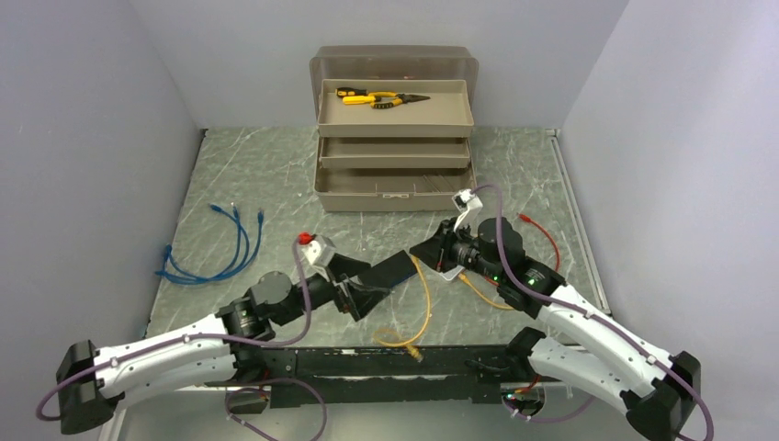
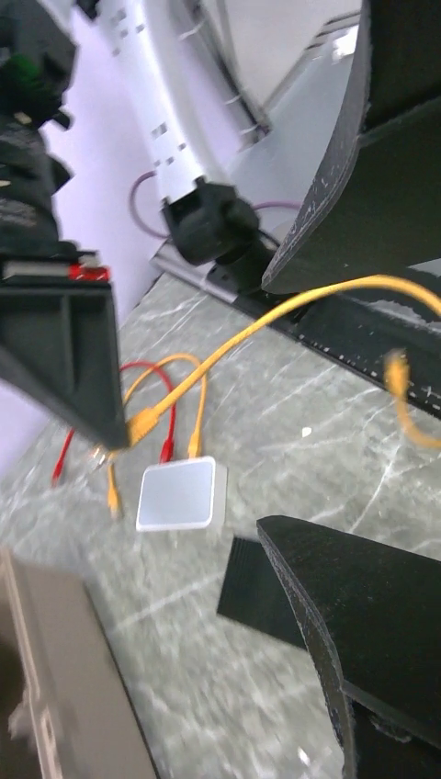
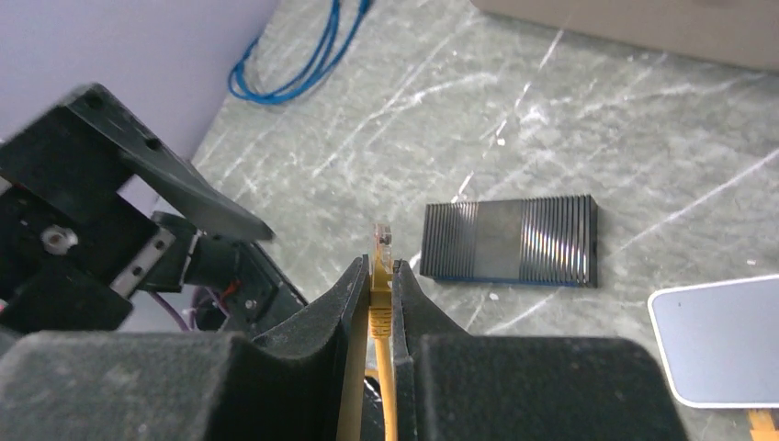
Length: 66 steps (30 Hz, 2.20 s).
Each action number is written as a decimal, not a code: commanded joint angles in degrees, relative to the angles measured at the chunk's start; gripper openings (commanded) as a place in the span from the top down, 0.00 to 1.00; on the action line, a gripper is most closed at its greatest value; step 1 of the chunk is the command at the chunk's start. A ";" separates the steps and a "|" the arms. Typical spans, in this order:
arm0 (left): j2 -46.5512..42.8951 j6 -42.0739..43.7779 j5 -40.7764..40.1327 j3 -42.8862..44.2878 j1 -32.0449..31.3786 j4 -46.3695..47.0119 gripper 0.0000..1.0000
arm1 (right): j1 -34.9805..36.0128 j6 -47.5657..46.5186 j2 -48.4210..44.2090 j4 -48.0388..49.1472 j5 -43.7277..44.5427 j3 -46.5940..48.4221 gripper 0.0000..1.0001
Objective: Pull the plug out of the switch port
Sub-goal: Place the connector at the center of the board.
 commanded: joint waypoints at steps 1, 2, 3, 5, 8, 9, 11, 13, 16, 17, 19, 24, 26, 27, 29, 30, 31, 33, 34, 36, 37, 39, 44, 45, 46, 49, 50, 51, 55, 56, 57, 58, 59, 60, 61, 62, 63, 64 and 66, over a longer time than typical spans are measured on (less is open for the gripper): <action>8.57 4.50 15.53 7.43 -0.21 3.25 0.01 | 0.33 1.69 -0.80 2.70 0.25 3.39 1.00; 10.51 4.52 16.61 8.28 -0.28 3.58 0.01 | 0.42 2.67 -0.49 4.08 -0.32 3.75 1.00; 12.49 4.27 17.01 8.84 -0.30 4.28 0.01 | 0.37 3.82 -0.23 5.31 -0.93 3.99 1.00; 15.46 3.33 16.76 9.27 -0.30 6.42 0.01 | 0.54 6.12 0.18 8.07 -2.00 3.78 1.00; 18.70 1.42 16.48 8.64 -0.31 13.22 0.01 | 0.63 9.72 0.24 12.41 -3.27 2.38 1.00; 19.69 1.03 16.29 8.51 -0.30 14.86 0.02 | 0.57 10.81 0.19 13.64 -3.48 1.80 1.00; 21.87 0.42 15.34 9.16 -0.30 15.54 0.05 | 0.60 12.67 -0.09 15.61 -3.72 0.78 1.00; 24.01 0.02 14.79 9.69 -0.30 16.08 0.09 | 0.61 14.03 -0.63 17.64 -3.90 -0.03 1.00; 26.77 -1.68 14.62 9.41 -0.30 18.84 0.16 | 0.61 15.20 -1.41 18.92 -3.71 -0.79 1.00; 27.56 -2.12 14.68 9.37 -0.32 19.80 0.20 | 0.64 15.38 -1.53 18.92 -3.54 -0.86 1.00; 28.95 -2.91 15.79 9.64 -0.34 21.38 0.35 | 0.66 15.47 -1.78 19.02 -3.35 -1.19 1.00; 30.43 -3.23 16.32 11.15 -0.38 19.51 0.87 | 0.70 14.80 -2.73 18.23 -3.36 -1.34 1.00; 29.84 -3.28 15.87 11.34 -0.40 18.28 1.00 | 0.64 13.88 -3.32 16.94 -3.36 -0.91 1.00; 29.24 -3.18 15.54 11.38 -0.40 17.23 1.00 | 0.65 13.18 -3.71 15.80 -3.30 -0.60 1.00; 26.77 -2.91 14.28 11.64 -0.45 14.25 1.00 | 0.68 11.37 -4.63 12.33 -3.03 0.50 0.64; 25.15 -2.75 12.86 12.07 -0.40 11.55 1.00 | 0.70 10.58 -5.27 10.07 -2.39 1.24 0.46; 23.56 -2.33 11.46 12.61 -0.39 8.62 1.00 | 0.74 9.79 -6.05 7.50 -1.32 2.12 0.31; 19.60 -1.32 7.80 13.94 -0.39 1.88 1.00 | 0.61 8.48 -8.22 3.23 1.03 3.45 0.01; 17.67 -0.75 4.77 15.04 -0.39 -2.40 1.00 | 0.63 7.53 -9.29 1.29 2.56 4.29 0.01; 13.97 0.28 -1.44 17.98 -0.39 -11.37 1.00 | 0.60 5.92 -11.22 -3.61 5.94 6.41 0.00; 12.33 0.51 -4.83 19.94 -0.39 -16.33 1.00 | 0.52 5.19 -12.33 -5.53 7.61 7.32 0.00; 9.84 0.95 -11.54 24.76 -0.43 -26.81 1.00 | 0.48 3.60 -15.07 -8.72 10.24 9.14 0.00; 7.06 0.08 -30.08 37.91 -0.43 -49.50 1.00 | 0.52 0.90 -20.02 -13.28 15.18 10.96 0.00; 7.43 -0.39 -34.72 41.01 -0.38 -53.91 1.00 | 0.52 0.61 -20.66 -13.74 15.44 10.86 0.00; 8.13 -1.38 -39.07 44.16 -0.27 -61.08 1.00 | 0.52 0.33 -21.12 -13.99 15.47 10.51 0.00; 12.31 -5.25 -48.25 53.58 2.69 -76.96 1.00 | 0.52 0.24 -21.98 -13.91 14.71 8.16 0.00; 13.97 -5.64 -47.96 55.77 7.12 -80.43 1.00 | 0.52 0.44 -22.21 -13.53 14.55 7.03 0.00; 15.13 -4.66 -46.04 56.92 10.85 -81.77 1.00 | 0.58 0.67 -22.37 -12.92 14.29 5.81 0.00; 15.87 3.96 -29.08 52.56 37.17 -74.43 1.00 | 0.53 1.57 -21.98 -9.80 11.88 1.66 0.00; 17.03 5.65 -26.19 50.88 42.46 -72.83 1.00 | 0.52 1.72 -21.75 -8.87 11.25 0.59 0.00; 18.92 6.63 -23.90 50.02 47.68 -71.42 1.00 | 0.53 1.86 -21.34 -8.18 10.67 0.01 0.00; 21.46 6.98 -21.84 49.51 52.15 -70.61 1.00 | 0.57 1.91 -20.83 -7.55 10.05 -0.42 0.00; 24.17 7.40 -19.98 49.22 56.58 -69.91 1.00 | 0.52 1.88 -20.30 -6.87 9.20 -0.91 0.00; 27.12 7.45 -18.69 48.97 59.98 -68.94 1.00 | 0.50 1.98 -19.97 -6.38 8.12 -1.29 0.00; 29.62 7.42 -17.72 48.62 62.29 -67.31 1.00 | 0.51 2.07 -19.83 -5.98 7.53 -1.82 0.00; 32.28 7.19 -17.28 48.28 65.59 -65.82 1.00 | 0.51 2.24 -19.75 -5.46 6.84 -2.41 0.00; 34.73 6.75 -17.04 47.96 67.54 -64.35 1.00 | 0.52 2.45 -20.08 -4.91 6.38 -3.18 0.00; 36.97 6.62 -16.85 47.92 69.19 -62.78 1.00 | 0.51 2.67 -20.37 -4.17 6.02 -4.14 0.00; 41.91 6.73 -18.83 48.60 71.06 -60.36 1.00 | 0.52 3.15 -20.98 -3.33 5.44 -5.82 0.00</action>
